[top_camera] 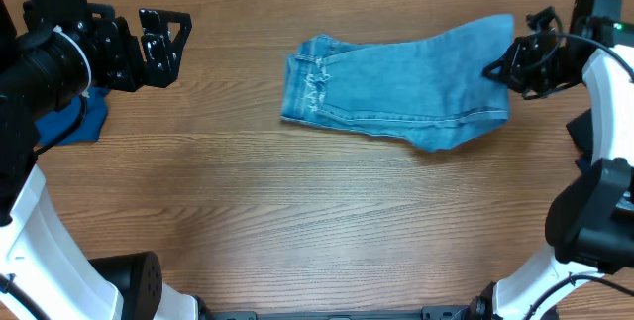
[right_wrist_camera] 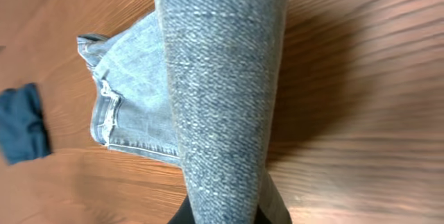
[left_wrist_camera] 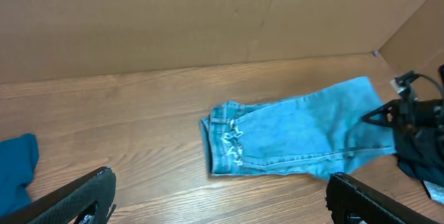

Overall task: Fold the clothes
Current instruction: 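Lift the folded edge with the right gripper and fold it leftward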

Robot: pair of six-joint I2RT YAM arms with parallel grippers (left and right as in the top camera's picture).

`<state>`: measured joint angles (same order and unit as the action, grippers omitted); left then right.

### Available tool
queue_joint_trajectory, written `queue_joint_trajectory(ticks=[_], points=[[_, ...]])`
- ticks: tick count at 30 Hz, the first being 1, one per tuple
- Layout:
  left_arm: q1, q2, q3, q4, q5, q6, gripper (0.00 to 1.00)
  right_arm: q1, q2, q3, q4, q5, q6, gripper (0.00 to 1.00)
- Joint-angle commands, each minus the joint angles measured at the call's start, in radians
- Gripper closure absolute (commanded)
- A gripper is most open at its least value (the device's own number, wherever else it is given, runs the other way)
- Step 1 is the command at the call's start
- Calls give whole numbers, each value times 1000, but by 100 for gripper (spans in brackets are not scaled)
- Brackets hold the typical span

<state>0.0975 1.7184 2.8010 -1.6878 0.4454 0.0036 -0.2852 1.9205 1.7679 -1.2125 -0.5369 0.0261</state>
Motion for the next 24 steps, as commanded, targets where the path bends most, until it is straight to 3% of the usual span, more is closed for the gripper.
queue_joint_trajectory(ticks=[1, 13, 24], points=[[-3, 4, -4, -1, 16, 12, 0, 18, -39, 97, -25, 86, -2, 96], [-3, 4, -4, -1, 16, 12, 0, 44, -39, 243, -148, 207, 14, 96], [-3, 4, -4, -1, 16, 12, 0, 293, 8, 242, 31, 196, 248, 96]])
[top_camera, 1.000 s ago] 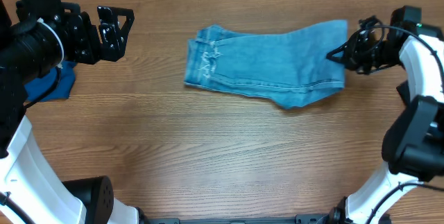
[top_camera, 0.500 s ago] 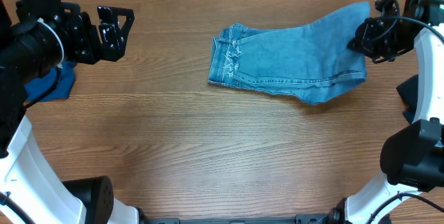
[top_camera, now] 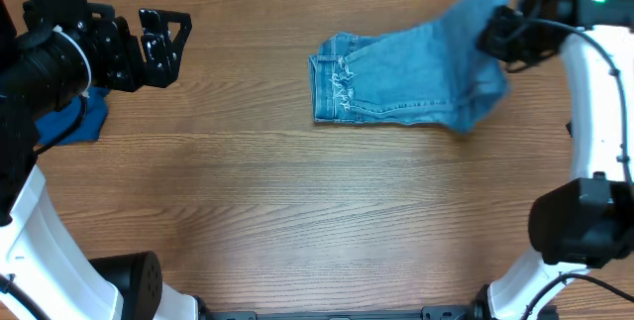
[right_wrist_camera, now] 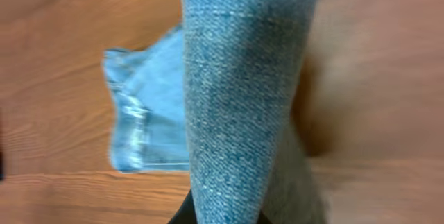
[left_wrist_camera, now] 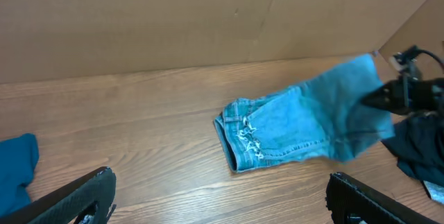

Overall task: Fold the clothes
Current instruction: 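Lift the folded edge with the right gripper and fold it leftward, then press the folded bundle down with the right gripper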

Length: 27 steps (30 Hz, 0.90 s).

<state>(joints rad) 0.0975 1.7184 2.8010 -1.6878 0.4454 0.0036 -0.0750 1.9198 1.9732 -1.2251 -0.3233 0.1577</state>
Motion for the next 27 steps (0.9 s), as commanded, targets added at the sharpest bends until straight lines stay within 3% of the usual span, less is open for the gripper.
queue_joint_trajectory(ticks=[1, 8, 17, 27], points=[[-3, 4, -4, -1, 16, 12, 0, 108, 24, 37, 54, -18, 141, 96], [-3, 4, -4, -1, 16, 12, 0, 245, 180, 37, 172, -14, 244, 96], [-3, 4, -4, -1, 16, 12, 0, 346, 237, 37, 367, -21, 241, 96], [-3, 4, -4, -1, 16, 12, 0, 441, 237, 37, 352, -17, 177, 96]])
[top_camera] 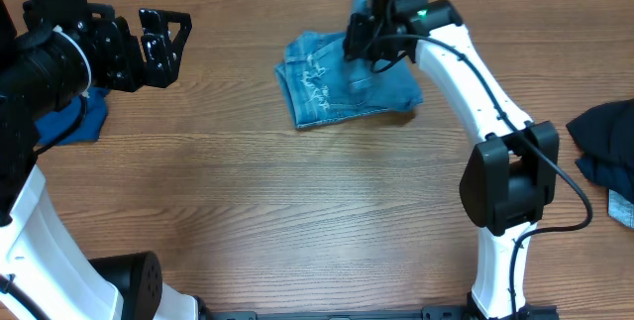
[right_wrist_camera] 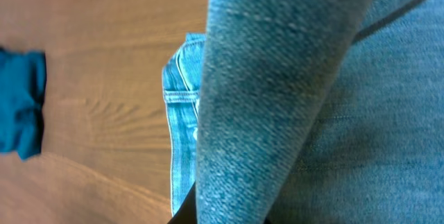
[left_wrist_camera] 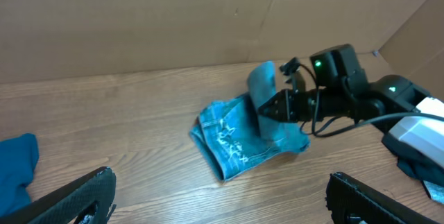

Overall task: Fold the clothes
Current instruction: 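Press the folded bundle down with the right gripper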

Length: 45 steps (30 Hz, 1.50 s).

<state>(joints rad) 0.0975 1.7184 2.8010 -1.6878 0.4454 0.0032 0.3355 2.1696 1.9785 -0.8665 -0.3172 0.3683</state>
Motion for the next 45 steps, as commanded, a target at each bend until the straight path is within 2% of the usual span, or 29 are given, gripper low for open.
queue_joint_trajectory(ticks=[1, 8, 15, 19, 23, 29, 36, 45], points=[[-3, 4, -4, -1, 16, 12, 0, 37, -13, 31, -14, -23, -42, 96], [-3, 4, -4, -1, 16, 12, 0, 2, -45, 31, -117, -8, -105, 96], [-3, 4, -4, -1, 16, 12, 0, -119, -212, 32, -226, 84, -219, 96], [-3, 4, -4, -1, 16, 12, 0, -150, -303, 32, -223, 23, -219, 96], [-3, 4, -4, -1, 16, 12, 0, -134, -323, 32, -187, -50, -172, 96], [-3, 4, -4, -1, 16, 12, 0, -43, -258, 30, -117, -50, -102, 96], [-3, 4, -4, -1, 16, 12, 0, 58, -80, 30, -66, -43, -36, 96], [-3, 4, -4, -1, 16, 12, 0, 118, 43, 30, 17, -62, -81, 96]])
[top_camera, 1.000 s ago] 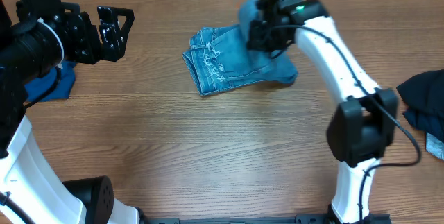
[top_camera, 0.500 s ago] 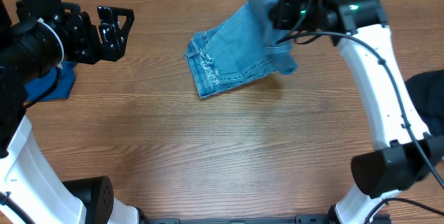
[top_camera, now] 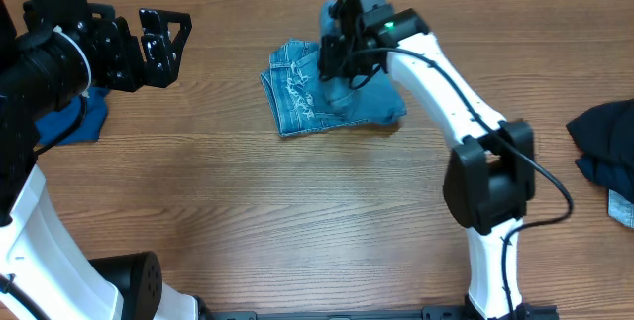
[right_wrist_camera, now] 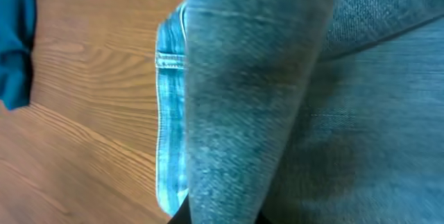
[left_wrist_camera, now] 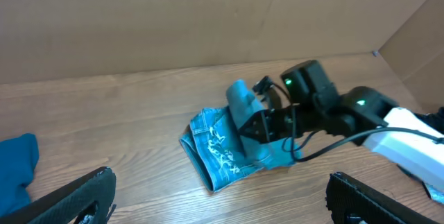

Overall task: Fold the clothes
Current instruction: 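Press the folded bundle down with the right gripper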

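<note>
The light blue jeans (top_camera: 332,97) lie doubled over at the table's back middle, waistband (top_camera: 282,90) to the left. My right gripper (top_camera: 332,51) is shut on the leg end, holding it just above the waistband half. A strip of denim (right_wrist_camera: 250,106) hangs from the jaws and fills the right wrist view, hiding the fingers. Far to the left my left gripper (top_camera: 166,35) stands open and holds nothing. Its fingers (left_wrist_camera: 73,197) frame the jeans (left_wrist_camera: 222,148) from a distance.
A dark blue cloth (top_camera: 71,122) lies at the left edge beside my left arm. A dark garment (top_camera: 602,147) sits at the right edge. A cardboard wall (left_wrist_camera: 173,23) stands along the back of the table.
My right gripper has moved a little further left with the leg end, now over the waistband side. The jeans have shifted slightly left. The left arm has not moved.
The jeans lay spread out with my right gripper shut on the leg end at the far right. Then the leg end was lifted at the back right. Then it was held over the middle, the jeans doubled over. Now it is over the waistband half.
</note>
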Robot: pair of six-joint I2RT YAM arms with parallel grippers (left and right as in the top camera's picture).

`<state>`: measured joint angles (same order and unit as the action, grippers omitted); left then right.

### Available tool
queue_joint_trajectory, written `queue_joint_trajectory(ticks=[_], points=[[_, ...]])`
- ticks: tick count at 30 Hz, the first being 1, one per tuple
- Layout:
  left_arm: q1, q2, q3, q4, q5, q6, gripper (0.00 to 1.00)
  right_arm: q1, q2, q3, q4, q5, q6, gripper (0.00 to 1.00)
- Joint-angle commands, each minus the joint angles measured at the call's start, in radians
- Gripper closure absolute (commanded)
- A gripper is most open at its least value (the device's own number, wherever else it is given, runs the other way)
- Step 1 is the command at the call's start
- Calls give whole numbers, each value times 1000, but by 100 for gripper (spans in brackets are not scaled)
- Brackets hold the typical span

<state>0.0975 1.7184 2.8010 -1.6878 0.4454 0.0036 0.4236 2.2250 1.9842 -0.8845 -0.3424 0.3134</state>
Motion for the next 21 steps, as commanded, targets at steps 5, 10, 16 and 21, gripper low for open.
queue_joint_trajectory(ticks=[5, 10, 16, 21], points=[[-3, 4, -4, -1, 16, 12, 0, 51, 16, 24, 33, -34, -24, 96], [-3, 4, -4, -1, 16, 12, 0, 69, 63, 23, 31, -34, 2, 96], [-3, 4, -4, -1, 16, 12, 0, 93, 97, 11, 31, -37, -4, 96], [-3, 4, -4, -1, 16, 12, 0, 125, 97, 11, 27, -37, 16, 96]])
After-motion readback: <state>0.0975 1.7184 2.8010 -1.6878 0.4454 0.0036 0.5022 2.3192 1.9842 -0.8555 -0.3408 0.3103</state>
